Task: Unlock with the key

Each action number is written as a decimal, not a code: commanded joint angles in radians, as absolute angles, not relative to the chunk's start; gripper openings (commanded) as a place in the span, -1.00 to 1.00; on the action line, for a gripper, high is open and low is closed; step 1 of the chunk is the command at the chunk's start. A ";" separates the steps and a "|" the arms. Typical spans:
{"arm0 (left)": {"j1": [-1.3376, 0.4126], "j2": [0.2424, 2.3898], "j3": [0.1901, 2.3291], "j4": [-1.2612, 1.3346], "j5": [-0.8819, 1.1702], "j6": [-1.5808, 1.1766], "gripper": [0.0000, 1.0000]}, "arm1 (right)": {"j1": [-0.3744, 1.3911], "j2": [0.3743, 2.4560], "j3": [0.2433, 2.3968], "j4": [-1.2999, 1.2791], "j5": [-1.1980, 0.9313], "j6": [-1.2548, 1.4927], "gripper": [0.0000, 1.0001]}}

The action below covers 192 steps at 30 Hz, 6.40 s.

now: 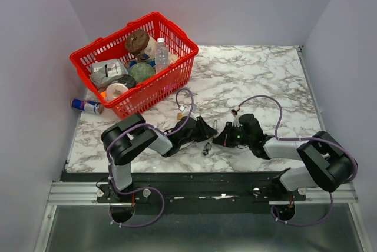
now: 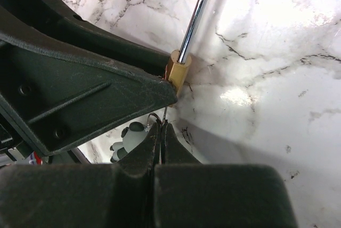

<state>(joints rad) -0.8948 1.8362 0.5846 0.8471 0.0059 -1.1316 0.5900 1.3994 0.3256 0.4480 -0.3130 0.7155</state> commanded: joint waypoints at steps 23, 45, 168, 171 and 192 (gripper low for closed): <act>-0.925 1.835 0.566 0.907 -0.012 -1.111 -1.00 | 0.554 1.411 0.304 0.581 -0.204 0.652 -0.99; -1.000 1.835 0.546 1.078 0.023 -1.166 -1.00 | 0.554 1.418 0.195 0.954 -0.161 0.581 -0.99; -1.141 1.055 0.414 0.275 0.055 -1.024 -1.00 | 0.515 0.701 0.525 -0.136 -0.390 0.518 0.71; -1.146 1.074 0.394 0.330 0.078 -1.081 -1.00 | 0.512 0.661 0.517 -0.152 -0.336 0.522 0.71; -0.914 1.502 0.434 0.647 0.322 -1.105 -1.00 | 0.512 0.594 0.486 -0.202 -0.250 0.534 0.71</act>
